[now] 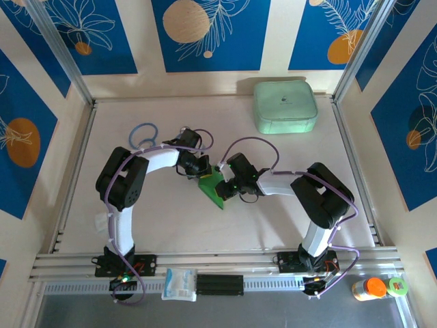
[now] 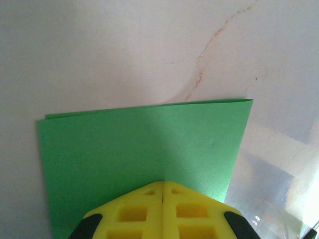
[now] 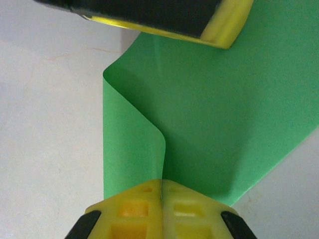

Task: Fold a paper plane with a square sheet of paper (pick it up from the middle)
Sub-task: Third fold the triangle at the center of the table.

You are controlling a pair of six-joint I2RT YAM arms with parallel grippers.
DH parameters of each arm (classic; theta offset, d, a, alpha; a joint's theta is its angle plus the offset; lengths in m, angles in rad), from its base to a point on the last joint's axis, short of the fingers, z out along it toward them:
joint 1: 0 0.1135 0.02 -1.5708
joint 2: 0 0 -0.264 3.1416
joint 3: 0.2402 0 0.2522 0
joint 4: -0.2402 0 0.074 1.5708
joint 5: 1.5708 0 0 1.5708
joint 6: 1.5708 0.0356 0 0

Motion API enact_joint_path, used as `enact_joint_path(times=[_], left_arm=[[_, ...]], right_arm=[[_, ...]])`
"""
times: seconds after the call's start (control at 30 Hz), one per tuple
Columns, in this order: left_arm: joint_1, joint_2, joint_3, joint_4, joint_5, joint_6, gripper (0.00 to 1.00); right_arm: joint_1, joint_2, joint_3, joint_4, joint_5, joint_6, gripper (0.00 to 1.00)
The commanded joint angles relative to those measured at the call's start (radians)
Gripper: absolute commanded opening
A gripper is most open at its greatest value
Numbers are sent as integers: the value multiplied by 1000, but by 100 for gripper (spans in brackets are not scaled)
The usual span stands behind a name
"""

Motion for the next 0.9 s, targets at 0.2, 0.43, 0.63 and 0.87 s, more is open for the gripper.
enact_joint_path(times=[0.2, 0.43, 0.63, 0.87], left_arm=[[0, -47, -4, 20, 23, -31, 8], [22, -131, -67, 71, 0, -79, 15], [28, -113, -100, 46, -26, -65, 12], [28, -70, -102, 26, -42, -56, 5]], right_arm=[[-1, 31, 28, -43, -9, 12, 0], [-1, 37, 28, -43, -33, 16, 0], [-2, 32, 25, -37, -56, 17, 0], [-5, -6, 17, -28, -78, 9, 0]])
